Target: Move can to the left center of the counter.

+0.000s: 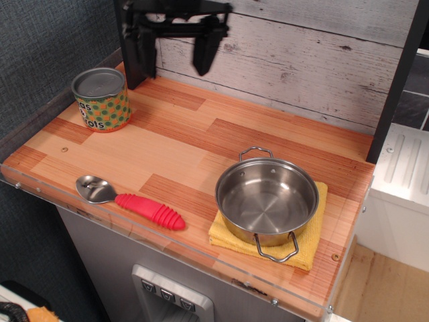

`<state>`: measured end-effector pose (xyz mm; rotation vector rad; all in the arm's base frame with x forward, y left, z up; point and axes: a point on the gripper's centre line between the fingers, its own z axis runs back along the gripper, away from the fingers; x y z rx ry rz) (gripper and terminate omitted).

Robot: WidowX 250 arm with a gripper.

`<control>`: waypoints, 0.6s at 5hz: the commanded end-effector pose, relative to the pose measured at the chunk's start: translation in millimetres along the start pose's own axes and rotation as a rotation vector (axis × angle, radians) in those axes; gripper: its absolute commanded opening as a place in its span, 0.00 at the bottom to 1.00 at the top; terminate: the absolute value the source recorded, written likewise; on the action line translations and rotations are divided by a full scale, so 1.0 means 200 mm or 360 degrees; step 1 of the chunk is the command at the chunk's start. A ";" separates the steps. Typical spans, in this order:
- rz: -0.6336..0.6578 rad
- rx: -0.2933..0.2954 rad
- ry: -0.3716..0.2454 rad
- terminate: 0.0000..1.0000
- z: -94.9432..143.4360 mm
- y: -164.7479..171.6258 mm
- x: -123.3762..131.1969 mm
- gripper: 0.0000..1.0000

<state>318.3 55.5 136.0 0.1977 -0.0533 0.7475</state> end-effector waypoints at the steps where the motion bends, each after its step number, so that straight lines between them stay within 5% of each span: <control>1: -0.0488 -0.0231 -0.0137 0.00 0.25 -0.10 -0.06 1.00; 2: -0.0488 -0.0231 -0.0137 0.00 0.25 -0.10 -0.06 1.00; 3: -0.0488 -0.0231 -0.0137 1.00 0.25 -0.10 -0.06 1.00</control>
